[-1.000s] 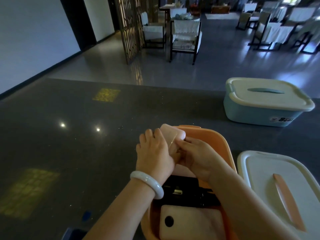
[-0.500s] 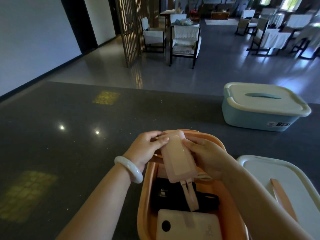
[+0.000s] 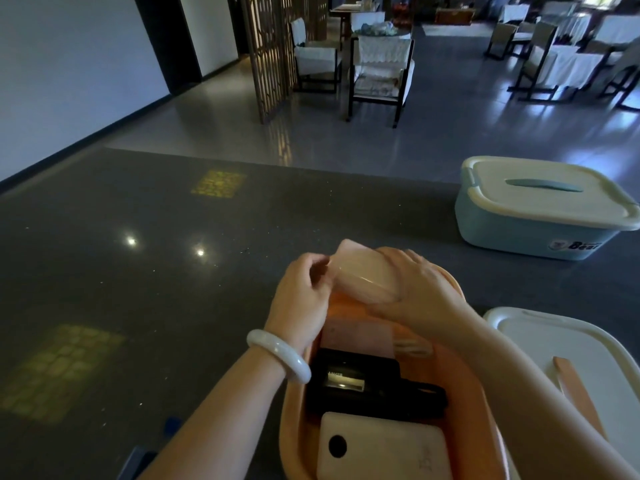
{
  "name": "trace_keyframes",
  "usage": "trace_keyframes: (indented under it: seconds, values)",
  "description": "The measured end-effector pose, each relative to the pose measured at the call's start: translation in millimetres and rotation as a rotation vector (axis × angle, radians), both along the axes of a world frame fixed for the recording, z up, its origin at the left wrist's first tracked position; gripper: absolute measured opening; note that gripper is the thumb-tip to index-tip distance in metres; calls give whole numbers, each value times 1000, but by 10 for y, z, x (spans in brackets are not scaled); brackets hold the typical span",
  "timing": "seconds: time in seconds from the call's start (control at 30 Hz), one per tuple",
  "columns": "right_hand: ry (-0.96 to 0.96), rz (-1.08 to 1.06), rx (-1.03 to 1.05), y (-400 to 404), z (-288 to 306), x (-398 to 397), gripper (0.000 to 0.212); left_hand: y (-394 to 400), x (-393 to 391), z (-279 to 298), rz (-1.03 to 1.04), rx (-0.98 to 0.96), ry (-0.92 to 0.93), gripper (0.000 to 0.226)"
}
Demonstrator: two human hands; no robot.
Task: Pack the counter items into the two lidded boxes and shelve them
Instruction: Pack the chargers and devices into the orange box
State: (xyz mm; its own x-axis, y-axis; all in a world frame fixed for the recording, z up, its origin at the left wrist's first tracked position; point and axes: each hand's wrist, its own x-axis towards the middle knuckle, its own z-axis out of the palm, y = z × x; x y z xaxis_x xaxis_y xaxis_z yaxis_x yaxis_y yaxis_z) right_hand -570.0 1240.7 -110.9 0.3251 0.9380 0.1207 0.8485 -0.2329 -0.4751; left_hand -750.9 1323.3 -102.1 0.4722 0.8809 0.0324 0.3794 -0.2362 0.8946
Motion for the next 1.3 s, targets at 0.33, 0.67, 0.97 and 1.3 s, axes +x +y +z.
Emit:
trace_keyframes:
  seconds: [0.33,0.67,0.97,1.3]
  values:
    - [8,257,-359,182,-210,29,81,-63,-221,-293,-161,-153,218,46]
    - [244,230,-513,220,-406,48,70,-44,-209,-403,-94,-92,264,55]
    - [293,206,-516,288,-553,55,63,-56,-189,-394,-80,-74,252,52]
    - [352,230,-568,314,-565,103,61,-11,-188,-469,-82,-55,268,54]
